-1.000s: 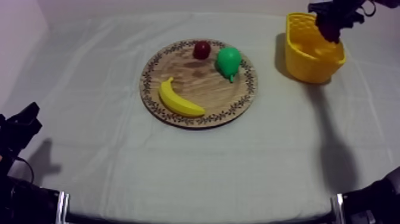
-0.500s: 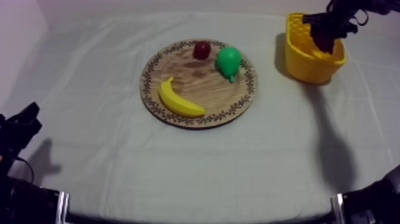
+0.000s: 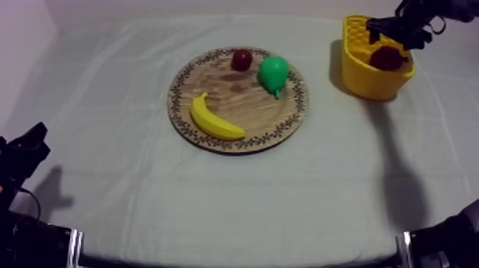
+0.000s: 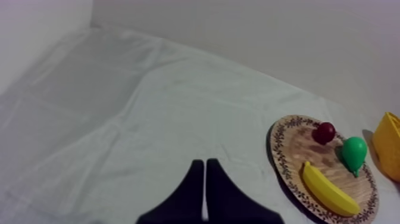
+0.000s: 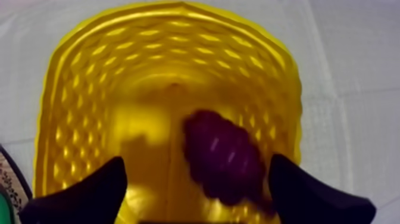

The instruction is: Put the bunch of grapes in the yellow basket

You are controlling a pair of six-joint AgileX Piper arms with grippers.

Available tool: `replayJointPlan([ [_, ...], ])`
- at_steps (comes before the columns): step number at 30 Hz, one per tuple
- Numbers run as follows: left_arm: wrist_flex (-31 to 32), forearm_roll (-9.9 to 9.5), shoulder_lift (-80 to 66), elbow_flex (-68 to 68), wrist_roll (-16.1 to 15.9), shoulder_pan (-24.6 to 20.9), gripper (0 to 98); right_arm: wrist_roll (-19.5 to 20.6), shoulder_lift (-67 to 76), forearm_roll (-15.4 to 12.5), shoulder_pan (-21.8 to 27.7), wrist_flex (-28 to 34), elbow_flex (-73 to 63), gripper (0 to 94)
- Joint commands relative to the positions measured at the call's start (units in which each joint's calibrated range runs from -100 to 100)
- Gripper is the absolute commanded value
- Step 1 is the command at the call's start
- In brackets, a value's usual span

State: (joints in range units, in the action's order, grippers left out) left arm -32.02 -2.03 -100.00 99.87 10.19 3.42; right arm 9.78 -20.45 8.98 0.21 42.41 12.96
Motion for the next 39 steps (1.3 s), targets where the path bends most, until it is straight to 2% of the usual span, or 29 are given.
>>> replayJointPlan([
  [1,0.0,0.01,0.0,0.0,0.0,0.0,0.1,0.0,0.5,0.1,-0.1,-0.4,0.6,79.1],
  [14,0.0,0.01,0.0,0.0,0.0,0.0,0.1,-0.1,10.4,0.4,0.1,-4.4,11.0,61.1],
  [23,0.0,0.01,0.0,0.0,0.0,0.0,0.1,-0.8,21.7,0.2,-0.1,-8.7,22.6,40.1],
  [33,0.0,0.01,0.0,0.0,0.0,0.0,0.1,-3.0,38.2,-1.9,-2.3,-8.5,36.4,15.8],
  [39,0.0,0.01,0.0,0.0,0.0,0.0,0.1,-5.6,49.2,-5.1,-2.4,-7.8,44.4,3.2],
])
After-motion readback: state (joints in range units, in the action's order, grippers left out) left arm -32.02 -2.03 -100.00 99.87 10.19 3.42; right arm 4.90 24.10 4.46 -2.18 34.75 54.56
